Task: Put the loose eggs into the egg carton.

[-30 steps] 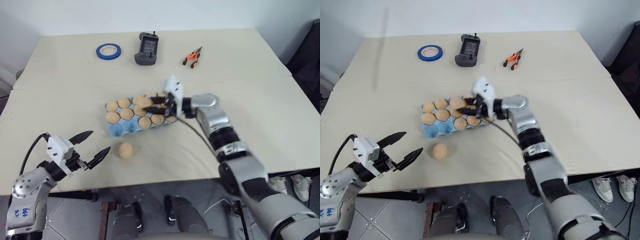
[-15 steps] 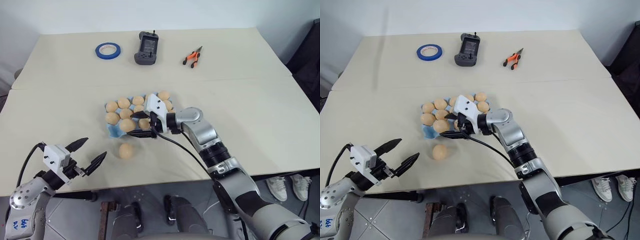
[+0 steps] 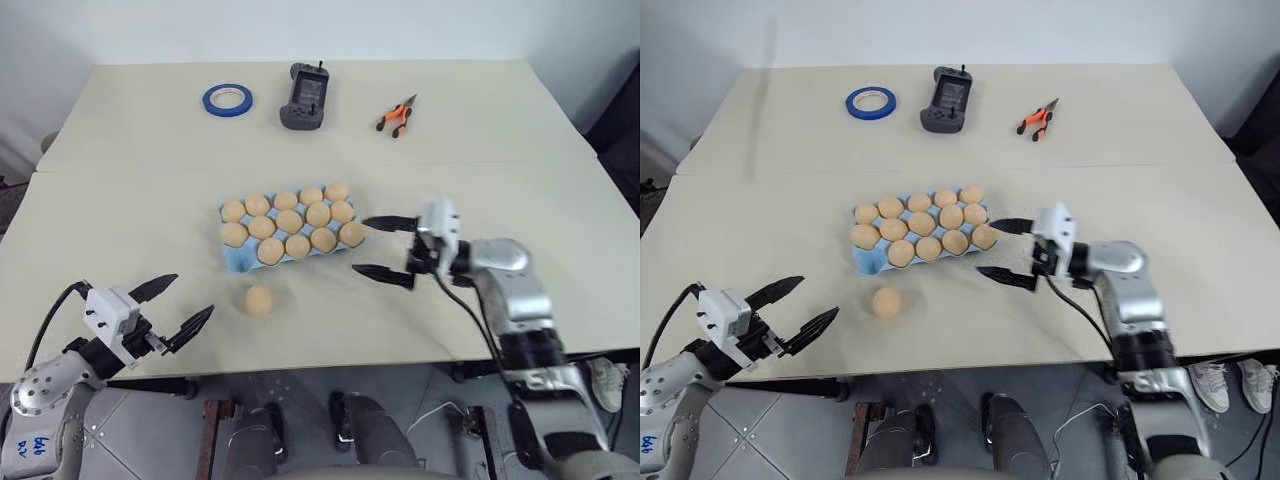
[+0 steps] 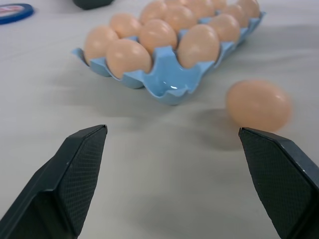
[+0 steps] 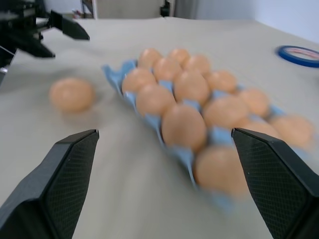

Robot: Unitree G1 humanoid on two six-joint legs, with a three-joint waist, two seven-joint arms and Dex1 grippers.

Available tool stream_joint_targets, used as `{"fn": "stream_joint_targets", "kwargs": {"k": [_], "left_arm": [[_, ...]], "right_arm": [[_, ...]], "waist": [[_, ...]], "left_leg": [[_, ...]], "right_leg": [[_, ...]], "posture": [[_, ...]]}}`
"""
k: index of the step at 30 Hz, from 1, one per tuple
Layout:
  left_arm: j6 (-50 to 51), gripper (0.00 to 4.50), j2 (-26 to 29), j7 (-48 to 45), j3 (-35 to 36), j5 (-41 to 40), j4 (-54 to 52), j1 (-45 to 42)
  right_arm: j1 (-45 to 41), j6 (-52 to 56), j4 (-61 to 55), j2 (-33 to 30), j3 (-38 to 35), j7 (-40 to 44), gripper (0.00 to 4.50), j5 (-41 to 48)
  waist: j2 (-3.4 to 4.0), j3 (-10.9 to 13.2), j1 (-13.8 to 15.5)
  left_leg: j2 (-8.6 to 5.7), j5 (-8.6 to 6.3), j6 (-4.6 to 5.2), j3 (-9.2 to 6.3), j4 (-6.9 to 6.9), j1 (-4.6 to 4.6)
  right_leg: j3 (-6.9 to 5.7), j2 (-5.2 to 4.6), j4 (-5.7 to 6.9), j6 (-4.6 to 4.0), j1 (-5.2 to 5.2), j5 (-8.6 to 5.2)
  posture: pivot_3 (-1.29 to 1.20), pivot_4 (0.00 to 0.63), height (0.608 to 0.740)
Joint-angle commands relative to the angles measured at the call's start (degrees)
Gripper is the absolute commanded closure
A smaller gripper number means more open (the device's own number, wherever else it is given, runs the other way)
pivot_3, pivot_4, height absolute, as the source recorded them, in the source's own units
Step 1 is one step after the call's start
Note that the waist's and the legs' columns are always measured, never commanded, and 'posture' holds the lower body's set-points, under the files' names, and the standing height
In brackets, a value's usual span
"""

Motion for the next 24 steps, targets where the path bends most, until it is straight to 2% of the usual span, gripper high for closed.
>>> {"fn": "stream_joint_targets", "kwargs": {"k": [1,7,14,17,24], "left_arm": [[-0.11,0.00,1.81,-1.51,2.84,-1.68,-0.19,0.73],[0.76,0.00,4.02,-3.63,4.08,-2.53,1.10,0.57],[2.36,0.00,5.68,-6.35,2.31,-1.95,1.86,-0.23],[3.18,0.00,5.68,-6.82,-0.69,-1.58,1.44,-2.66],[5.54,0.00,2.87,-7.22,-11.97,0.10,0.42,-9.07]], "right_arm": [[2.94,-0.02,-4.58,-1.84,-3.64,-0.27,0.04,4.29],[13.02,-2.61,-11.19,-5.53,-5.66,2.63,0.04,7.69],[15.56,-3.24,-14.86,-5.50,-5.07,3.16,0.04,9.55],[16.07,-3.78,-15.15,-5.50,-4.92,4.64,0.04,10.81],[14.26,-3.75,-13.15,-5.46,-3.38,4.44,0.04,9.94]], "waist": [[-0.01,0.00,-0.13],[0.00,0.01,0.39],[-0.01,0.01,0.28],[-0.01,0.01,0.37],[-0.01,0.01,0.69]], "left_leg": [[-0.01,0.00,0.00,-0.02,0.04,0.05],[-0.03,0.00,-0.01,-0.16,0.15,0.09],[-0.04,-0.01,0.05,-0.13,0.26,0.11],[-0.04,-0.02,0.06,-0.15,0.26,0.12],[-0.07,-0.09,0.19,-0.15,0.26,0.20]], "right_leg": [[0.04,0.05,0.02,0.00,0.03,0.00],[0.03,0.06,-0.08,-0.12,0.20,-0.07],[0.09,0.04,-0.24,-0.31,0.34,-0.17],[0.08,0.03,-0.38,-0.64,0.44,-0.34],[0.05,-0.04,-0.46,-0.56,0.64,-0.30]], "posture": [[0.00,0.150,0.740],[0.00,0.150,0.740],[0.00,0.150,0.740],[0.00,0.150,0.740],[0.00,0.150,0.740]]}}
